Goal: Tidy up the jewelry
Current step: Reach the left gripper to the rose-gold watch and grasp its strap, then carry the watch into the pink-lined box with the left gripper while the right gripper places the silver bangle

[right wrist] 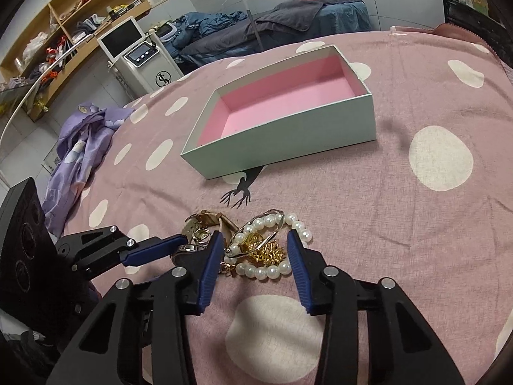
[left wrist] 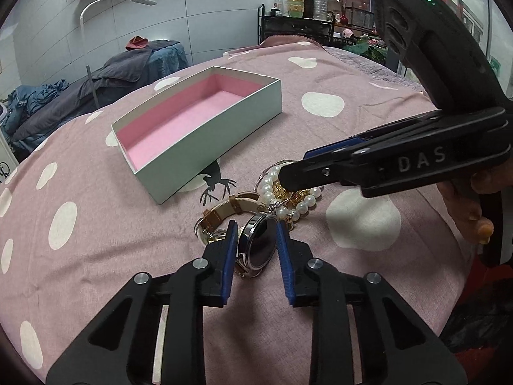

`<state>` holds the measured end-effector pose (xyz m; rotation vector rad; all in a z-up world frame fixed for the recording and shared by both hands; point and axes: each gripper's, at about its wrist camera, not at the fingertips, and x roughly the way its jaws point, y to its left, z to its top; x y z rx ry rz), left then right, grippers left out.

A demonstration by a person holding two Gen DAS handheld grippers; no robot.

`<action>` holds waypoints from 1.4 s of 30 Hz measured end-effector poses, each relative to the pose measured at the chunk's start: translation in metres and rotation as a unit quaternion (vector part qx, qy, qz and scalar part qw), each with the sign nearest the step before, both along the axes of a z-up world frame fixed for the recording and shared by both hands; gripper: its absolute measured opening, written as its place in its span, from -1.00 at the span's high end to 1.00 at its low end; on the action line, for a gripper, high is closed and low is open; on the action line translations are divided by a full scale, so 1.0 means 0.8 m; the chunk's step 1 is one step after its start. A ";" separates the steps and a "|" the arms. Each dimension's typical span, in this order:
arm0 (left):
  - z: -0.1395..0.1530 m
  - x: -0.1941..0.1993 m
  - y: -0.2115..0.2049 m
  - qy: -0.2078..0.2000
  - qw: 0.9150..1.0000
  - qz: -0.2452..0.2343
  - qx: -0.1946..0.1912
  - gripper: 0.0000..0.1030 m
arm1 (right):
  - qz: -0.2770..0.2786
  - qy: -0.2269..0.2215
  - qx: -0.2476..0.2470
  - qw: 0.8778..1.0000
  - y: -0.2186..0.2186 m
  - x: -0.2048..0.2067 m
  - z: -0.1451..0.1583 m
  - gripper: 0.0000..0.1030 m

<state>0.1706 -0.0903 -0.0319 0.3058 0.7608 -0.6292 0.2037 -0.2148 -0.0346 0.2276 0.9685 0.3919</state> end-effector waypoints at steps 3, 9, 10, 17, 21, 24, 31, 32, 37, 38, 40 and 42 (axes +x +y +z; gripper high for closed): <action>0.000 -0.001 -0.001 0.001 1.000 -0.008 0.004 0.59 | -0.002 0.016 0.007 1.000 0.002 0.008 -0.009 0.57; 0.005 0.003 0.014 0.017 0.999 -0.017 -0.032 0.59 | 0.002 0.014 0.009 1.000 0.003 0.008 -0.011 0.69; 0.010 0.005 0.019 0.022 0.998 -0.019 -0.049 0.59 | 0.005 0.013 0.009 1.000 0.003 0.009 -0.010 0.74; 0.025 0.023 0.034 0.008 0.999 0.009 -0.043 0.59 | 0.017 0.005 0.003 1.000 0.008 0.009 -0.008 0.82; 0.016 0.050 0.035 0.041 0.999 -0.001 -0.019 0.59 | 0.020 0.003 0.000 1.000 0.008 0.008 -0.005 0.84; 0.006 0.059 0.019 0.043 0.998 -0.032 0.035 0.59 | 0.019 0.003 -0.002 1.000 0.007 0.009 -0.004 0.85; -0.014 0.069 -0.008 0.048 0.991 -0.075 0.099 0.65 | 0.020 0.005 -0.005 1.000 0.006 0.014 -0.003 0.84; -0.015 0.068 -0.010 0.045 0.990 -0.077 0.106 0.67 | 0.020 0.007 -0.003 1.000 0.005 0.016 -0.003 0.83; -0.012 0.061 -0.009 0.032 0.992 -0.069 0.104 0.77 | 0.020 0.004 -0.004 1.000 0.008 0.020 -0.003 0.86; -0.009 0.060 -0.006 0.028 0.993 -0.065 0.096 0.79 | 0.020 0.003 -0.001 1.000 0.007 0.020 -0.002 0.89; 0.001 0.055 0.001 0.018 0.995 -0.057 0.078 0.82 | 0.024 0.005 0.007 1.000 0.007 0.019 0.000 0.91; 0.011 0.049 0.006 0.008 0.996 -0.050 0.067 0.84 | 0.026 0.003 0.020 0.999 0.005 0.018 0.005 0.93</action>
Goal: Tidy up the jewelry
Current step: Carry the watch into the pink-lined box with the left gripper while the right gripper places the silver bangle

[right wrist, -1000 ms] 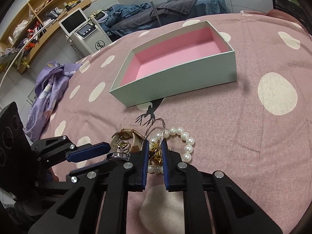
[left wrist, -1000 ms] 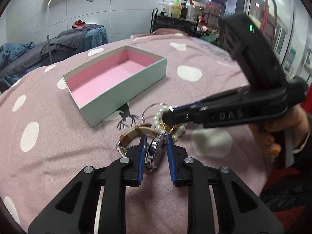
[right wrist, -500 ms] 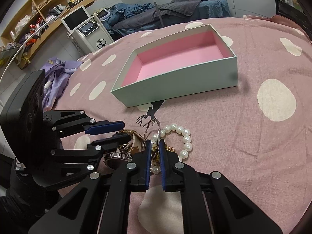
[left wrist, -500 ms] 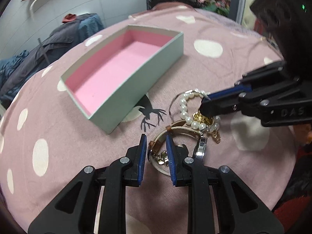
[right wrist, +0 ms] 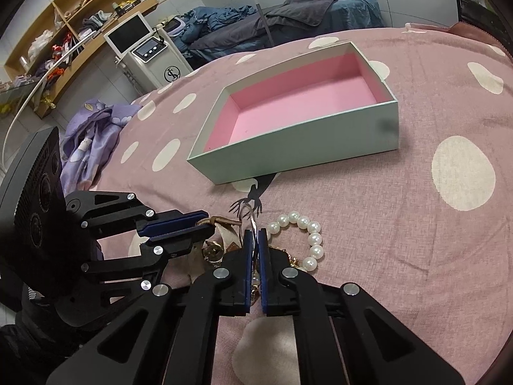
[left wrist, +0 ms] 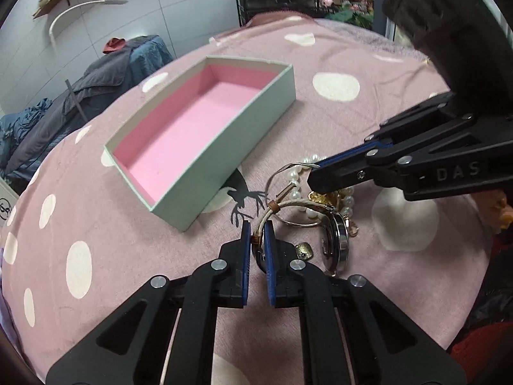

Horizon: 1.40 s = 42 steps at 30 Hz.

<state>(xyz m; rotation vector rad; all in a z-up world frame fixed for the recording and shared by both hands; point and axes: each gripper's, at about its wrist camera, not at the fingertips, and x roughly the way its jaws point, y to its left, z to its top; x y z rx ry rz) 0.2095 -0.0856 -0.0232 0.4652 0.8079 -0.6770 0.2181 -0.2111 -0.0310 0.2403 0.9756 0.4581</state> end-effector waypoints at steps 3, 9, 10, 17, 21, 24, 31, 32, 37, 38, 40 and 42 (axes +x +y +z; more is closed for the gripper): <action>0.014 -0.011 0.004 -0.024 1.000 0.005 -0.004 0.84 | 0.007 -0.013 0.011 1.000 -0.002 -0.004 0.014 0.94; 0.041 -0.020 0.013 -0.043 0.999 0.005 -0.022 0.84 | 0.015 -0.024 0.034 0.999 -0.008 -0.005 0.040 0.95; 0.045 -0.021 0.014 -0.046 0.999 0.005 -0.024 0.84 | 0.015 -0.028 0.034 0.999 -0.008 -0.004 0.044 0.95; 0.067 -0.003 0.017 -0.061 0.997 0.027 -0.036 0.84 | 0.013 -0.059 0.025 0.998 -0.010 0.010 0.071 0.94; 0.075 0.026 0.015 -0.066 0.995 0.057 -0.042 0.84 | 0.002 -0.087 0.009 0.996 -0.013 0.028 0.090 0.94; 0.077 0.052 0.011 -0.066 0.993 0.079 -0.051 0.84 | -0.008 -0.100 -0.003 0.995 -0.013 0.049 0.094 0.94; 0.062 0.124 0.001 -0.043 0.989 0.133 -0.048 0.84 | -0.041 -0.097 -0.031 0.994 -0.021 0.105 0.079 0.94; 0.058 0.134 -0.001 -0.037 0.989 0.137 -0.045 0.84 | -0.044 -0.096 -0.040 0.994 -0.020 0.111 0.076 0.94; 0.033 0.172 -0.013 0.007 0.987 0.152 -0.045 0.84 | -0.047 -0.081 -0.090 0.992 -0.009 0.133 0.052 0.95; 0.028 0.177 -0.015 0.011 0.987 0.153 -0.043 0.84 | -0.046 -0.080 -0.100 0.991 -0.006 0.134 0.048 0.95; 0.020 0.184 -0.020 0.018 0.987 0.156 -0.039 0.83 | -0.047 -0.082 -0.131 0.987 0.000 0.135 0.040 0.95; 0.013 0.188 -0.022 0.019 0.987 0.159 -0.033 0.83 | -0.045 -0.087 -0.153 0.983 0.004 0.135 0.035 0.95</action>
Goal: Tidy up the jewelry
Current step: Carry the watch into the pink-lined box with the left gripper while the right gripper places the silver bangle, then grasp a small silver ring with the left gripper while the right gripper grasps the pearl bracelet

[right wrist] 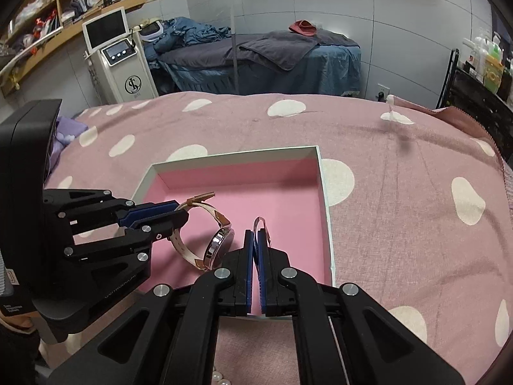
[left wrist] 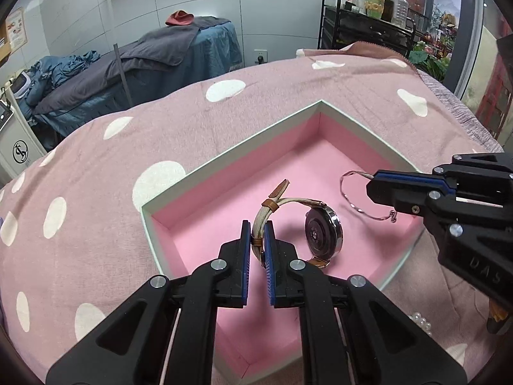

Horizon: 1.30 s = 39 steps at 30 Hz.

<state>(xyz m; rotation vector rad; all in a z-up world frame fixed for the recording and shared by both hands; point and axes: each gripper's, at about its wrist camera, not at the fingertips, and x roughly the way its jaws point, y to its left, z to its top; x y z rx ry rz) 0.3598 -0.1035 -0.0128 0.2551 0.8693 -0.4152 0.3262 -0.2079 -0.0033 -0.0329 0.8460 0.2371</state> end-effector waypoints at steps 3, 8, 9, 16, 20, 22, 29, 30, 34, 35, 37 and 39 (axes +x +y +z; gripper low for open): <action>-0.004 0.002 0.001 0.000 1.000 0.005 -0.005 0.83 | -0.003 0.001 -0.017 1.000 0.002 0.000 -0.005 0.95; -0.005 0.001 0.002 -0.007 1.000 0.003 0.013 0.83 | 0.001 -0.003 -0.027 1.000 0.004 -0.002 -0.010 0.94; -0.004 0.000 0.002 -0.011 1.000 0.003 0.019 0.82 | 0.003 -0.001 -0.026 1.000 0.004 -0.002 -0.011 0.93; 0.013 -0.009 0.004 -0.060 0.997 0.004 0.050 -0.23 | 0.003 -0.014 -0.024 1.000 -0.002 -0.010 -0.006 0.22; 0.027 -0.012 0.007 -0.073 0.996 0.005 0.052 -0.28 | -0.003 -0.020 -0.012 1.000 -0.010 -0.015 0.005 0.15; 0.036 -0.016 0.014 -0.087 0.995 0.017 0.051 -0.43 | -0.008 -0.029 -0.004 1.000 -0.015 -0.023 0.014 -0.01; 0.066 -0.077 0.047 -0.135 0.990 0.048 -0.009 -0.85 | -0.013 -0.043 0.010 0.999 -0.024 -0.067 0.029 -0.54; 0.067 -0.090 0.049 -0.138 0.989 0.043 -0.015 -0.86 | -0.011 -0.043 0.013 0.999 -0.025 -0.073 0.029 -0.56; 0.063 -0.130 0.058 -0.142 0.989 0.037 -0.026 -0.88 | -0.017 -0.039 0.023 0.999 -0.034 -0.099 0.026 -0.67; 0.061 -0.138 0.061 -0.140 0.989 0.038 -0.030 -0.88 | -0.019 -0.039 0.024 0.999 -0.035 -0.104 0.024 -0.67; 0.055 -0.152 0.065 -0.135 0.989 0.044 -0.036 -0.88 | -0.023 -0.039 0.020 0.999 -0.038 -0.117 0.020 -0.67; 0.049 -0.164 0.069 -0.132 0.989 0.050 -0.039 -0.88 | -0.023 -0.038 0.010 0.999 -0.037 -0.128 0.014 -0.67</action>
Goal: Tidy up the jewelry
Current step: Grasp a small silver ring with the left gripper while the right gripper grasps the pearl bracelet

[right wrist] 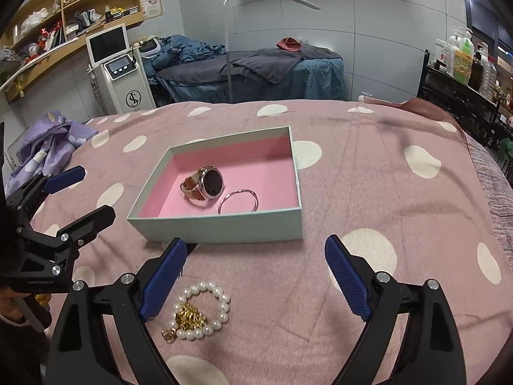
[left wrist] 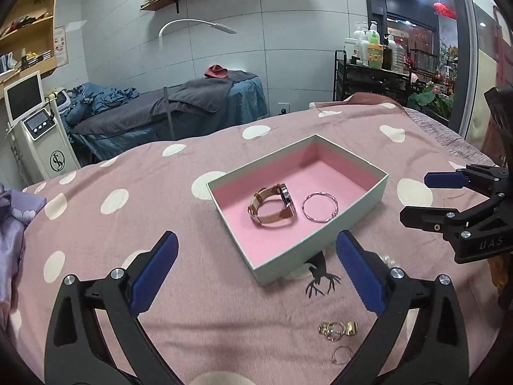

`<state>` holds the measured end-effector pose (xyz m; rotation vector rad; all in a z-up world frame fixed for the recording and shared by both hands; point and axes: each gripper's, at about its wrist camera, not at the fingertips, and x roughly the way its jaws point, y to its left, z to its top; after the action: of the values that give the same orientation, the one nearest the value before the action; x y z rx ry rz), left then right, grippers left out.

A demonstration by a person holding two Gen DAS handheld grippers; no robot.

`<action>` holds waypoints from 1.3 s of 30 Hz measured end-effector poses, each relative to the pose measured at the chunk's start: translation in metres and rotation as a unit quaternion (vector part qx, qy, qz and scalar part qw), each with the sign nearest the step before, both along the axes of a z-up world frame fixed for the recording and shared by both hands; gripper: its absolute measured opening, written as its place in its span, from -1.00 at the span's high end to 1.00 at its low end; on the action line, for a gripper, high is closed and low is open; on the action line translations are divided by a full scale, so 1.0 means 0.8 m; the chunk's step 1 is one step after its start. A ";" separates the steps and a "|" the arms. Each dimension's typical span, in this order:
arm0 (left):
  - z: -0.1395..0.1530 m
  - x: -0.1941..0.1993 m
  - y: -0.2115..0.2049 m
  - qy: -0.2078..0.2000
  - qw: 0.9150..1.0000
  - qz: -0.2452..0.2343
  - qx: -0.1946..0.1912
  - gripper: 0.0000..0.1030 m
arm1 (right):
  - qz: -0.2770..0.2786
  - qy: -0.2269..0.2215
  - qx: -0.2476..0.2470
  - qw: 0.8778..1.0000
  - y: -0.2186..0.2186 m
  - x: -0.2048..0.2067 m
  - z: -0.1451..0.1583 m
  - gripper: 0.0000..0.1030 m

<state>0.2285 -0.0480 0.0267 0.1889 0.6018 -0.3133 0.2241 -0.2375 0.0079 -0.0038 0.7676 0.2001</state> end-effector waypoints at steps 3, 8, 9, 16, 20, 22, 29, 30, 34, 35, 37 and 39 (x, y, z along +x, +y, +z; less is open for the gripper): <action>-0.008 -0.017 0.007 0.001 1.000 0.008 -0.001 -0.88 | -0.002 0.005 -0.006 1.000 -0.002 -0.011 -0.008 -0.66; -0.026 -0.043 0.009 0.012 1.000 0.002 0.003 -0.88 | -0.013 0.021 -0.009 1.000 -0.006 -0.019 -0.022 -0.46; -0.029 -0.049 0.008 0.014 1.000 0.000 0.005 -0.88 | -0.013 0.022 -0.011 1.000 -0.006 -0.022 -0.025 -0.43; -0.054 -0.082 0.001 0.040 0.999 -0.021 -0.001 -0.85 | -0.003 0.035 -0.024 0.999 0.005 -0.033 -0.040 -0.19; -0.068 -0.089 -0.010 0.055 0.998 -0.042 0.006 -0.47 | 0.001 0.041 -0.030 0.999 0.008 -0.033 -0.045 -0.02; -0.073 -0.090 -0.016 0.065 0.996 -0.054 0.009 -0.29 | 0.002 0.044 -0.030 0.999 0.009 -0.030 -0.046 0.02; -0.090 -0.085 -0.038 0.091 0.992 -0.084 0.036 0.13 | 0.010 0.063 -0.024 0.998 0.012 -0.013 -0.051 0.14; -0.092 -0.086 -0.040 0.093 0.991 -0.088 0.037 0.16 | 0.011 0.066 -0.024 0.997 0.013 -0.010 -0.052 0.14; -0.096 -0.089 -0.041 0.096 0.990 -0.093 0.033 0.28 | 0.015 0.075 -0.030 0.997 0.019 0.000 -0.056 0.18; -0.097 -0.089 -0.040 0.098 0.990 -0.094 0.032 0.29 | 0.019 0.078 -0.032 0.996 0.021 0.002 -0.057 0.18; -0.098 -0.089 -0.041 0.098 0.990 -0.096 0.031 0.33 | 0.024 0.082 -0.040 0.996 0.027 0.006 -0.059 0.18; -0.099 -0.090 -0.041 0.099 0.990 -0.100 0.030 0.39 | 0.032 0.087 -0.054 0.994 0.034 0.009 -0.063 0.23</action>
<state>0.1561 -0.0810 -0.0523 0.2797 0.7917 -0.5124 0.2317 -0.2100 -0.0427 -0.1145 0.9514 0.2220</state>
